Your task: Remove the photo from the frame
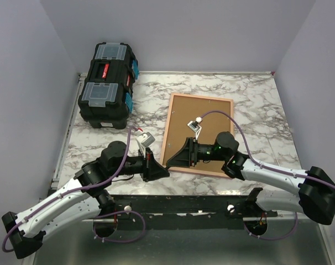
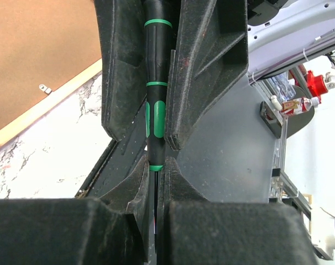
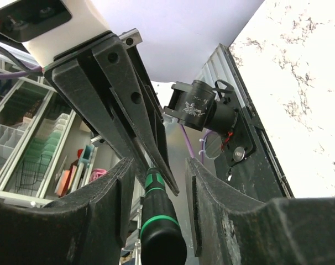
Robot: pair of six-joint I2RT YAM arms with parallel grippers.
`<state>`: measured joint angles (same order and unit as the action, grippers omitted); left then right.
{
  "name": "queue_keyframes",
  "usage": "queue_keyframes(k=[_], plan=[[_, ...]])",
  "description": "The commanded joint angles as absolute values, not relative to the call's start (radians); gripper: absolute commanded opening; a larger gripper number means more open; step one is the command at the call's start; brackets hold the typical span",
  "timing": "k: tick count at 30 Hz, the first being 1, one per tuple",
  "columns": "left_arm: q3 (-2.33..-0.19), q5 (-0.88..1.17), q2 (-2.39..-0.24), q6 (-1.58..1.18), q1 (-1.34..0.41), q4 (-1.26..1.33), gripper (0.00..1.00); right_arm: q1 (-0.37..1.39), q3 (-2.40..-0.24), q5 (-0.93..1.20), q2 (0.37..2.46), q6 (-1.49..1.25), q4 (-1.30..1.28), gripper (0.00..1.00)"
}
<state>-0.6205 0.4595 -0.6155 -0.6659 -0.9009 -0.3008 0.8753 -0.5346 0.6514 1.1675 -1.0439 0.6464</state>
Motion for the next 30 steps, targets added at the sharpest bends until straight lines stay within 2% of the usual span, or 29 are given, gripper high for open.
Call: queue_keyframes(k=[1, 4, 9, 10, 12, 17, 18, 19, 20, 21, 23, 26, 30], plan=[[-0.643, 0.437, -0.614, -0.673, -0.894, -0.284, 0.00, 0.877, -0.534, 0.662, 1.168, -1.050, 0.719, 0.47], [-0.647, 0.437, -0.619, -0.673, -0.892, -0.277, 0.00, 0.879, -0.538, 0.675, 1.176, -1.039, 0.724, 0.47], [-0.655, 0.439, -0.633, -0.682, -0.884, -0.262, 0.00, 0.885, -0.558, 0.721, 1.218, -1.042, 0.762, 0.34], [-0.656, 0.440, -0.635, -0.684, -0.884, -0.256, 0.00, 0.884, -0.561, 0.732, 1.226, -1.037, 0.766, 0.29], [-0.661, 0.440, -0.639, -0.681, -0.881, -0.253, 0.00, 0.885, -0.562, 0.725, 1.233, -1.029, 0.765, 0.03], [-0.678, 0.381, -0.645, -0.688, -0.849, -0.303, 0.00, 0.883, -0.576, 0.668, 1.252, -0.981, 0.701, 0.01], [-0.688, 0.353, -0.651, -0.691, -0.838, -0.336, 0.03, 0.883, -0.586, 0.603, 1.244, -0.955, 0.643, 0.01], [-0.701, 0.307, -0.654, -0.695, -0.827, -0.371, 0.18, 0.879, -0.598, 0.544, 1.234, -0.923, 0.570, 0.01], [-0.710, 0.249, -0.656, -0.706, -0.817, -0.415, 0.38, 0.873, -0.615, 0.472, 1.230, -0.895, 0.512, 0.01], [-0.721, 0.196, -0.655, -0.718, -0.806, -0.458, 0.52, 0.854, -0.626, 0.401, 1.229, -0.879, 0.446, 0.01], [-0.727, 0.108, -0.649, -0.746, -0.779, -0.531, 0.71, 0.793, -0.649, 0.332, 1.242, -0.873, 0.378, 0.01], [-0.691, 0.066, -0.646, -0.774, -0.729, -0.545, 0.83, 0.666, -0.676, 0.300, 1.299, -0.851, 0.359, 0.01], [-0.636, 0.133, -0.727, -0.797, -0.637, -0.491, 0.86, 0.623, -0.844, -0.052, 1.443, -0.708, 0.197, 0.01]])
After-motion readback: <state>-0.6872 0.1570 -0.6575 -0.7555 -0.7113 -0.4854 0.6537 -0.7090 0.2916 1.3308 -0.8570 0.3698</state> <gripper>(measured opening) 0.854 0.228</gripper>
